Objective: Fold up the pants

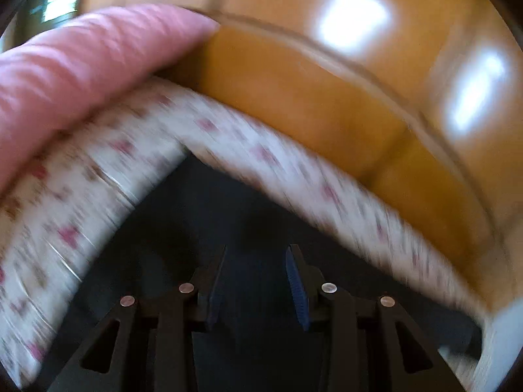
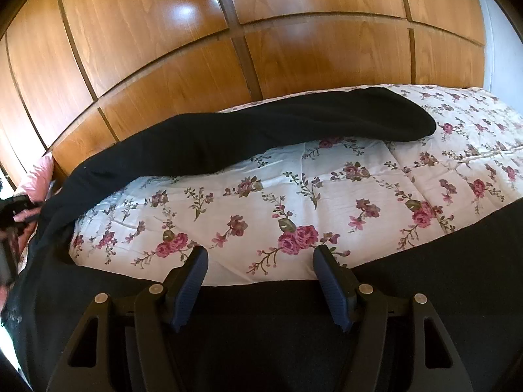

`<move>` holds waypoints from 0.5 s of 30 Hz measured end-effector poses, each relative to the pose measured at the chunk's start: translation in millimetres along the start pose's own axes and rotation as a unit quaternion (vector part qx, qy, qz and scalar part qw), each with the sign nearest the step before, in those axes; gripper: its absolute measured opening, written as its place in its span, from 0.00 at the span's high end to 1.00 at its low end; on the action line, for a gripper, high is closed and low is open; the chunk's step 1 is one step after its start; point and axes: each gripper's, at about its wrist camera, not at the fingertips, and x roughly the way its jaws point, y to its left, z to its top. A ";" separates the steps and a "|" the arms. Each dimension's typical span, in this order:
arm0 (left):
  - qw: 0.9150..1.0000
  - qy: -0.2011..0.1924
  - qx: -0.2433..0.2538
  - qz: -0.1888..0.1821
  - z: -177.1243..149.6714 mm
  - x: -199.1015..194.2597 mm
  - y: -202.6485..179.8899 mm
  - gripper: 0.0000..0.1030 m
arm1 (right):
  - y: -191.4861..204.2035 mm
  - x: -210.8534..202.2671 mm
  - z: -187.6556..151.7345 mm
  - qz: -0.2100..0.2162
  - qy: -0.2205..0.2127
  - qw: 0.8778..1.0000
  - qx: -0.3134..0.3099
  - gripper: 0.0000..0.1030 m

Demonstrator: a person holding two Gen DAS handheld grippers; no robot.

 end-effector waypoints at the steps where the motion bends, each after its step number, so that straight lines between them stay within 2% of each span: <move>1: 1.000 0.005 0.028 0.004 -9.0 6.0 -10.7 0.65 | -0.6 -1.2 2.3 0.002 0.007 1.000 0.004 0.34; 3: 0.995 -0.015 0.083 0.049 -22.8 18.3 -28.1 0.65 | -6.3 -8.5 9.7 0.022 0.012 0.999 0.020 0.34; 4: 0.993 -0.016 0.094 0.064 -25.3 26.1 -30.6 0.65 | -10.7 -12.9 13.4 0.029 0.008 0.999 0.028 0.34; 5: 0.994 -0.009 0.090 0.064 -24.4 31.5 -29.2 0.65 | -19.6 -19.3 20.3 0.029 0.000 0.999 0.040 0.34; 7: 0.994 -0.017 0.082 0.066 -20.4 35.4 -27.6 0.65 | -40.1 -25.0 35.3 0.002 -0.006 0.999 0.053 0.34; 9: 0.992 -0.016 0.099 0.078 -19.3 40.0 -31.4 0.65 | -71.1 -17.8 55.0 -0.044 0.010 0.997 0.057 0.34; 12: 0.990 -0.029 0.105 0.086 -22.5 37.9 -32.4 0.65 | -118.3 -3.6 78.9 -0.086 0.020 0.992 0.089 0.34; 15: 0.991 -0.032 0.100 0.080 -24.1 35.8 -28.3 0.64 | -154.7 7.5 99.2 -0.073 0.008 0.987 0.140 0.34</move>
